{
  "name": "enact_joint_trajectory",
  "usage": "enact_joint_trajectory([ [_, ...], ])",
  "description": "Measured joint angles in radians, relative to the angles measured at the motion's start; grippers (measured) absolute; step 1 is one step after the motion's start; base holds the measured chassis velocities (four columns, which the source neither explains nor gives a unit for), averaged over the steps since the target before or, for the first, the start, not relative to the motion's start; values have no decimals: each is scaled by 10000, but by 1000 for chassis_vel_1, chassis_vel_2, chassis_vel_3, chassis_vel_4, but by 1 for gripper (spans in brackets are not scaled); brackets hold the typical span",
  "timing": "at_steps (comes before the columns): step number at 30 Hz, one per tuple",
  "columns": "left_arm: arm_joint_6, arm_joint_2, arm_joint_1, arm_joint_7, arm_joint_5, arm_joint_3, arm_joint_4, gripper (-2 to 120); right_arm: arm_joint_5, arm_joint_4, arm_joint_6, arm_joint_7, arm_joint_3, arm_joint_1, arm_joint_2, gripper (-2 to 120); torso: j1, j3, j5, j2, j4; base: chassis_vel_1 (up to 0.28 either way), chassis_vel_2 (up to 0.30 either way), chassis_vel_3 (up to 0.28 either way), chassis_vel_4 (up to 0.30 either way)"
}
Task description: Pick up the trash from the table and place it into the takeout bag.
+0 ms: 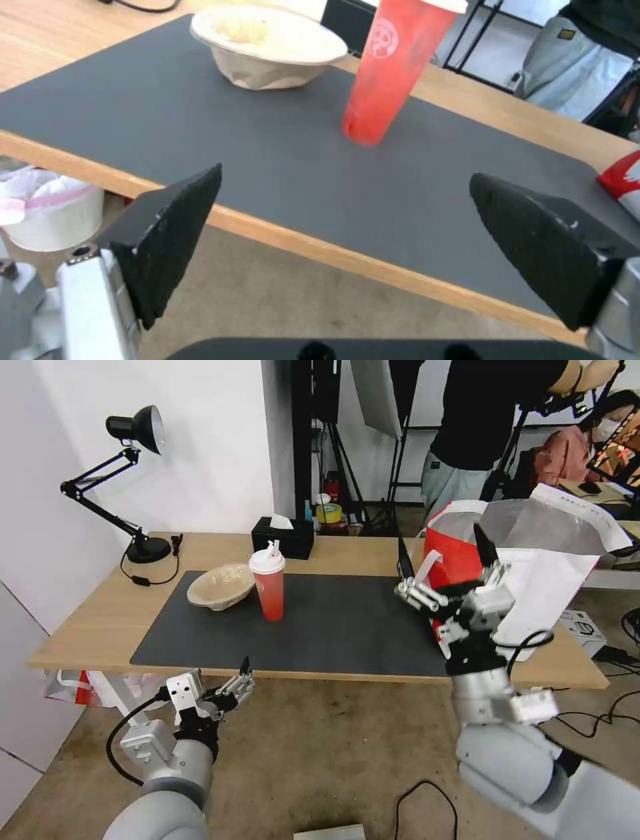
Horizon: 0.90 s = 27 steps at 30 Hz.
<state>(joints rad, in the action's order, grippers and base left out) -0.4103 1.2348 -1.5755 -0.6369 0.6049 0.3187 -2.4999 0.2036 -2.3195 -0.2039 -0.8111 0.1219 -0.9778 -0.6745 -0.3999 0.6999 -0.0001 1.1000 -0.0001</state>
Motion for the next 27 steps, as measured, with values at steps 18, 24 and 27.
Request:
enact_joint_trajectory([
  [18,-34,48,62,-43,-5,13,0,100,-1175,-157,529,-961,253,-3493,-972,100,0,0,0,0,2,0,0,0,0],
  [24,-46,54,6,-43,-18,42,0,100,-536,-508,834,-1008,339,-4156,-546,100,0,0,0,0,1,0,0,0,0],
  [27,-72,54,9,-43,-16,109,0,100,-173,-524,979,-1183,456,-4247,-353,100,0,1,1,0,2,0,0,0,0],
])
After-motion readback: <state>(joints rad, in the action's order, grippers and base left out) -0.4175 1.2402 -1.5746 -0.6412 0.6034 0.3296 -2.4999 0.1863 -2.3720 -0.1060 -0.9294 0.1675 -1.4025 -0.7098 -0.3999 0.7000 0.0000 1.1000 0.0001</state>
